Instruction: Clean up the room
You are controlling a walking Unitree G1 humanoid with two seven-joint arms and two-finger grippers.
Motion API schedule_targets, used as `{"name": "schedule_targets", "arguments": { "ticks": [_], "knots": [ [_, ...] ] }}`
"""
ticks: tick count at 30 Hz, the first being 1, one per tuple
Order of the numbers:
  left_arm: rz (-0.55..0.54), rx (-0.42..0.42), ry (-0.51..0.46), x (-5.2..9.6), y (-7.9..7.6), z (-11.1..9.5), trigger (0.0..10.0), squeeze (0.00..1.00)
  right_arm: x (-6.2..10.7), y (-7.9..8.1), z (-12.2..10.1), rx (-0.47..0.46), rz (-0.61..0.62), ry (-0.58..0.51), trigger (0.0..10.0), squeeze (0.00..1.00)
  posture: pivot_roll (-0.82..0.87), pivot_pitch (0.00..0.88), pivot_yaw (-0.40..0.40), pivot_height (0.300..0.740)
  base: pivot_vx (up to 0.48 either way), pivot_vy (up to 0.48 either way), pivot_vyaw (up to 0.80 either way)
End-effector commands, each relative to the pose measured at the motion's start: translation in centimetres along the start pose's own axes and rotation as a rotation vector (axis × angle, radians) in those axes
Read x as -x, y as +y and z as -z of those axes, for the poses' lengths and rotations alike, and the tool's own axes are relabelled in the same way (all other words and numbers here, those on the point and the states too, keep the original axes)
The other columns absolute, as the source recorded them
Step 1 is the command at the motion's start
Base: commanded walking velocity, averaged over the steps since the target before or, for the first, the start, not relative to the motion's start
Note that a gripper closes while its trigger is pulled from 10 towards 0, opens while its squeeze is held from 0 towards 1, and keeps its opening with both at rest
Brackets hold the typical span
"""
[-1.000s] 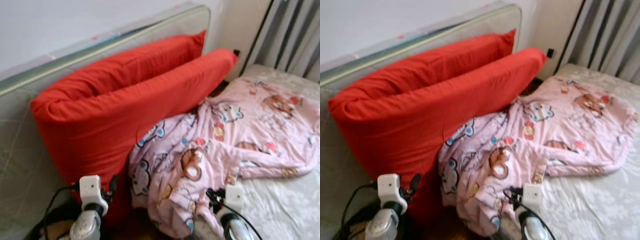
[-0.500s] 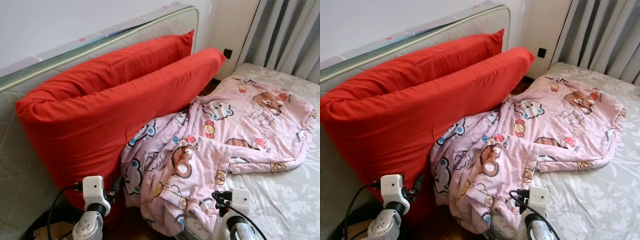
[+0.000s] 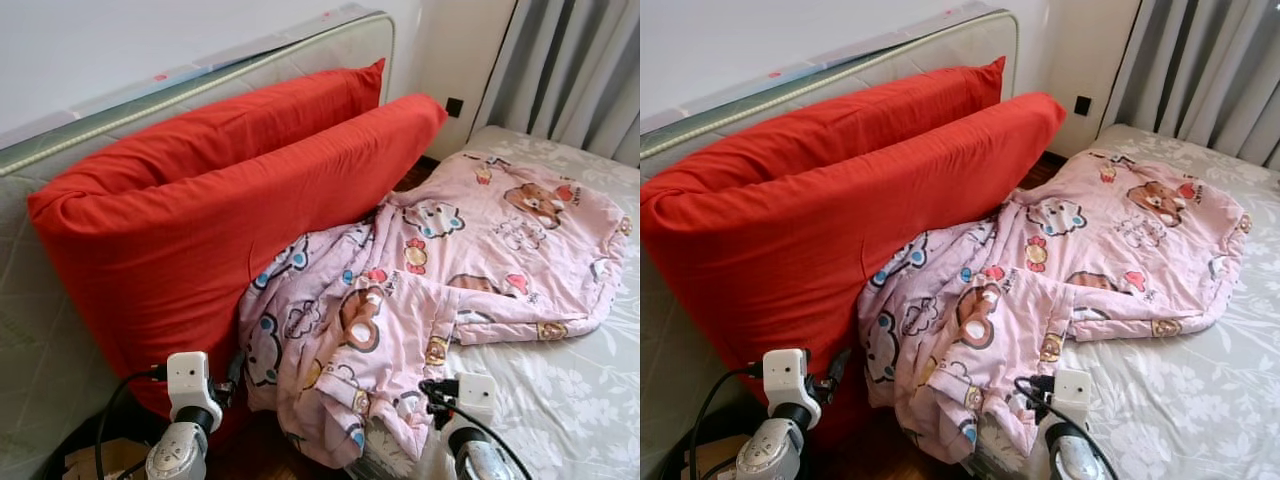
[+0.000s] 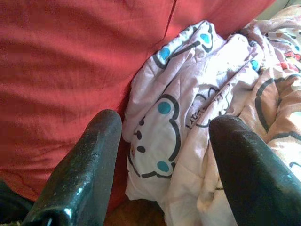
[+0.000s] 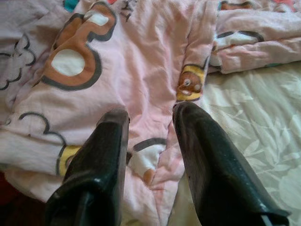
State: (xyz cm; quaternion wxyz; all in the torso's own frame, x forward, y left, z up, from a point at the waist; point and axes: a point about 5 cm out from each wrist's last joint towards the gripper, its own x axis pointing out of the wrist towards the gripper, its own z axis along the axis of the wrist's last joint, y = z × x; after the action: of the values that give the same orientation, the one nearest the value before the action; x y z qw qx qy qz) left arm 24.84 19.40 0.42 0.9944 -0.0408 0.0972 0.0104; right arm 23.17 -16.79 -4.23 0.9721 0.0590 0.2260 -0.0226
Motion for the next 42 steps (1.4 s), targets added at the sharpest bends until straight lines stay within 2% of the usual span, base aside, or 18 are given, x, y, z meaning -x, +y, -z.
{"name": "schedule_targets", "arguments": {
  "ticks": [1,5,12,27,31,36,42],
  "knots": [
    [-0.006,0.001,0.007,0.1,0.1,0.1,10.0,0.0,0.1,0.4,0.2,0.013,-0.019,0.007,10.0,0.0,0.04,0.043,0.005,0.679,0.0,0.0,0.0],
    [-0.005,0.002,0.008,0.1,0.1,0.1,10.0,0.0,0.3,0.3,0.8,0.023,-0.016,0.042,10.0,0.0,0.04,0.044,0.005,0.679,0.0,0.0,0.0],
    [-0.003,0.001,0.009,0.1,0.1,0.1,10.0,0.0,0.7,0.0,1.1,0.007,-0.029,0.029,10.0,0.0,0.04,0.039,0.007,0.659,0.0,0.0,0.0],
    [0.01,0.001,0.011,0.1,-0.2,0.1,10.0,0.0,2.3,-1.3,3.8,0.025,-0.028,0.156,10.0,0.0,0.04,0.021,0.01,0.659,0.0,0.0,0.0],
    [0.014,0.0,0.015,0.1,-0.2,0.2,10.0,0.0,1.3,-0.1,2.9,0.034,-0.066,0.154,10.0,0.0,0.04,0.025,0.01,0.634,0.0,0.0,0.0],
    [0.013,0.004,0.015,0.1,-0.3,0.2,10.0,0.0,1.5,-0.3,3.0,0.02,-0.069,0.153,10.0,0.0,0.04,0.035,0.01,0.634,0.0,0.0,0.0],
    [0.014,0.013,0.009,0.1,-0.3,0.1,10.0,0.0,1.2,0.2,2.5,0.016,-0.082,0.123,10.0,0.0,0.04,0.038,0.009,0.634,0.0,0.0,0.0]
  ]
}}
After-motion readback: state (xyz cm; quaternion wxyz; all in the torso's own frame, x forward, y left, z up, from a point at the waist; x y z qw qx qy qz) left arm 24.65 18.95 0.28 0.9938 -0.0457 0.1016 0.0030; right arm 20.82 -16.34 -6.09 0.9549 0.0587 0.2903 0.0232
